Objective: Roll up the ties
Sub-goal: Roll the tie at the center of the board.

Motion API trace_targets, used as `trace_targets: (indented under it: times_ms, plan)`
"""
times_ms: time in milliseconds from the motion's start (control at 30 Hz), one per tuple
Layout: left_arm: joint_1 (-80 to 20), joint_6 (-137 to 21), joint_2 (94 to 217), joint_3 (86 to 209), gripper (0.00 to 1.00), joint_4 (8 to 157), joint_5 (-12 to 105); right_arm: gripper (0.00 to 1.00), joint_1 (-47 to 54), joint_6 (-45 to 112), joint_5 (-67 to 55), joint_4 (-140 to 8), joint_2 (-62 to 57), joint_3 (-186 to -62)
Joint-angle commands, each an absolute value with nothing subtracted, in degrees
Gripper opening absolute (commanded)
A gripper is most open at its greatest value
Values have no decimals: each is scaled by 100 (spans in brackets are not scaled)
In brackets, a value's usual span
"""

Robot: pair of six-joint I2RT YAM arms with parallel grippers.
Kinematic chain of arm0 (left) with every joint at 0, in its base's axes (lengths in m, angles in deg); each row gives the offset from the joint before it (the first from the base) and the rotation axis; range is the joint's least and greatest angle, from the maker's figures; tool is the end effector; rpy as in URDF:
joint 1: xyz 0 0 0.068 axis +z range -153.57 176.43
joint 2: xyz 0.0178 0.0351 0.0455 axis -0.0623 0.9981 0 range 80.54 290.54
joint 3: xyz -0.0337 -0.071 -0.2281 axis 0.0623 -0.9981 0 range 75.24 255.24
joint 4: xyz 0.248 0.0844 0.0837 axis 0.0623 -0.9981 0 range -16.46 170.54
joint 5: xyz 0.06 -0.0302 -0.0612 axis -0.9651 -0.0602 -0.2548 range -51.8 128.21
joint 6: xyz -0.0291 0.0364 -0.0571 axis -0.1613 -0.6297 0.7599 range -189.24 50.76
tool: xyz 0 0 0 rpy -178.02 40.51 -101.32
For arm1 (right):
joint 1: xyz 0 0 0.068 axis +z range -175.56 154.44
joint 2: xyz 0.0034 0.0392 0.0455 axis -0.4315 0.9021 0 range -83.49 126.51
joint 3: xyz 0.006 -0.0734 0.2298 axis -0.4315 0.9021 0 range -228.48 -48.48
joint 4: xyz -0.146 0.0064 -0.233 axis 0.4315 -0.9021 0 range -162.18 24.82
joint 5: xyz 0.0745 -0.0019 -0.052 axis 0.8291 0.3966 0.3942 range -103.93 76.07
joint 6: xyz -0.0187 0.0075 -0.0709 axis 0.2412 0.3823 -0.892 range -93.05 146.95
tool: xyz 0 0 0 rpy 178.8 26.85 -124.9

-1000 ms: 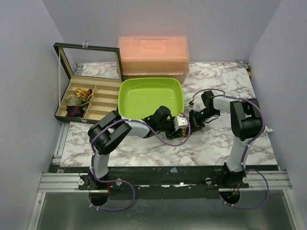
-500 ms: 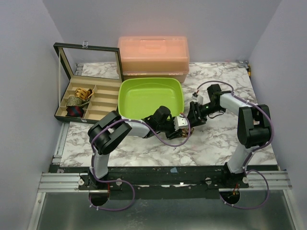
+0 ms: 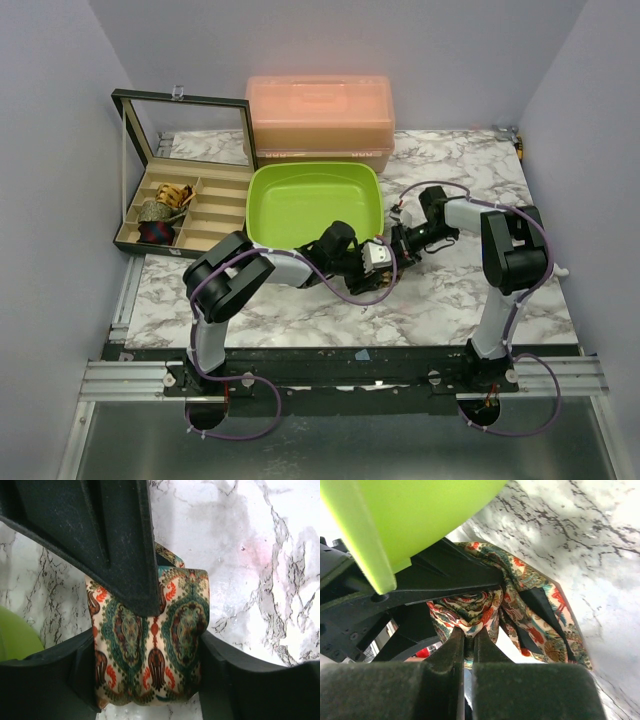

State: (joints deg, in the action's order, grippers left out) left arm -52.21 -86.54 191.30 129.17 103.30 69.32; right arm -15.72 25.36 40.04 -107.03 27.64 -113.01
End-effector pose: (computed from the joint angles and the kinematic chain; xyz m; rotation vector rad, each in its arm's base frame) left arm 0.2399 -0.3205 0.0744 1.4580 1.6550 -0.8979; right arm 0.3148 0.1052 0.0718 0.2942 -2.7474 -1.4062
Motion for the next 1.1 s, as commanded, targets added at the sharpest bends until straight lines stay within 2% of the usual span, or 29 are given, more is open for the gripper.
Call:
trace_targets:
  times_ms: [0,167,367,500,600,667,733,800,933,1000,1067]
  plan:
    - [-5180,-8560,19116,12660,67,10059,7022,0,-1589,2293,2791,-10695,3132,-11374]
    - [-5084,-8231,18971,12736,73,10638,7256,0,-1622,2352,2145,-10714,3297,-11432]
    - [-5088,-8190,19074,12860,72,10884,7384,0,-1616,2349,1640,-10750,3502,-11530]
    - [-5128,-8144,19301,13125,65,10690,7374,0,-1616,2460,1618,-10629,3551,-11497]
    - [-5203,-8166,19455,13246,55,10521,7266,0,-1608,2476,1700,-10535,3529,-11484]
    - [-5256,-8274,19559,13305,41,10249,7121,0,-1614,2475,1806,-10563,3479,-11522]
    - [-5270,-8383,19619,13297,30,9955,6965,8,-1624,2427,2003,-10720,3363,-11603]
    - [-5270,-8534,19619,13179,23,9751,6815,24,-1673,2341,2182,-10965,3174,-11698]
    - [-5271,-8817,19620,12968,16,9440,6624,57,-1944,2186,2484,-11436,2774,-11862]
    - [-5270,-8848,19637,12972,16,9306,6598,64,-2145,2115,2704,-11588,2674,-11955]
    - [-5270,-8870,19637,12980,15,9258,6623,67,-2268,2057,2825,-11644,2666,-12038]
